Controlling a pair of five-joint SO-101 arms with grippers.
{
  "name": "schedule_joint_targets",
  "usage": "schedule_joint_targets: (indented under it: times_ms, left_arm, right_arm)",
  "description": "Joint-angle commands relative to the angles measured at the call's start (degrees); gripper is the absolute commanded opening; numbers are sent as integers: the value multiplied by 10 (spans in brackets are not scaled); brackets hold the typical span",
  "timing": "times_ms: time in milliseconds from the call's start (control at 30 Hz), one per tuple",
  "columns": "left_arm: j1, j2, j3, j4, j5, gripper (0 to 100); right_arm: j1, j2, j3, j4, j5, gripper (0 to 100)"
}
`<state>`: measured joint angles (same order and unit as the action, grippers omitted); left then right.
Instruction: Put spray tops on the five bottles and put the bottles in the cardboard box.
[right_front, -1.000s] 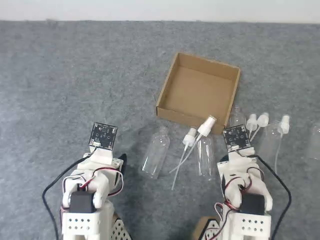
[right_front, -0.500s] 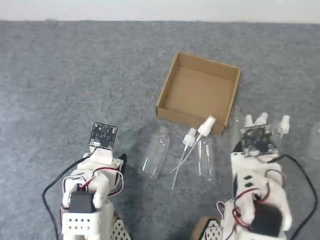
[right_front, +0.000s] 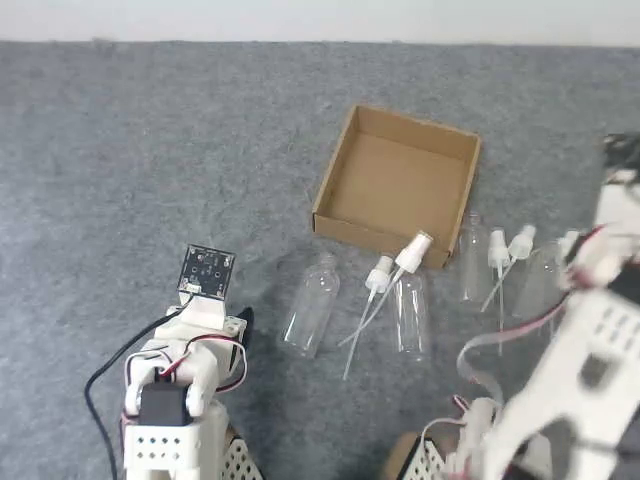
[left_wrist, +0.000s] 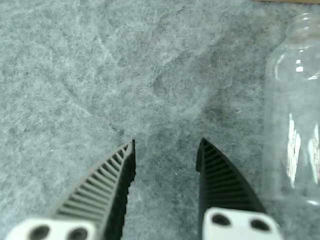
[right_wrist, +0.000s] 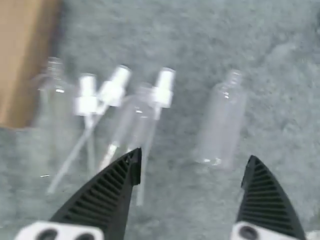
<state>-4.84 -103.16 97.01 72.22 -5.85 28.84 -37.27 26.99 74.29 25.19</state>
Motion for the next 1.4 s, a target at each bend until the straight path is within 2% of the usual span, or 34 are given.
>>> schedule_joint_targets:
  times_ms: [0, 333, 633, 867, 1067, 1267, 1367]
  left_arm:
    - [2, -12, -5, 2, 0, 182]
    - [2, -12, -5, 2, 0, 182]
    - [2, -12, -5, 2, 0, 182]
    - [2, -12, -5, 2, 0, 182]
    - [2, -12, -5, 2, 0, 182]
    - [2, -12, -5, 2, 0, 182]
    - [4, -12, -5, 2, 0, 184]
  right_arm:
    - [59, 153, -139, -1, 41, 292]
    - [93, 458, -365, 3, 36, 290]
    - [102, 640, -515, 3, 36, 289]
    - [102, 713, -545, 0, 36, 288]
    - [104, 738, -545, -2, 36, 176]
    - [111, 746, -544, 5, 39, 154]
    - [109, 737, -546, 14, 41, 86]
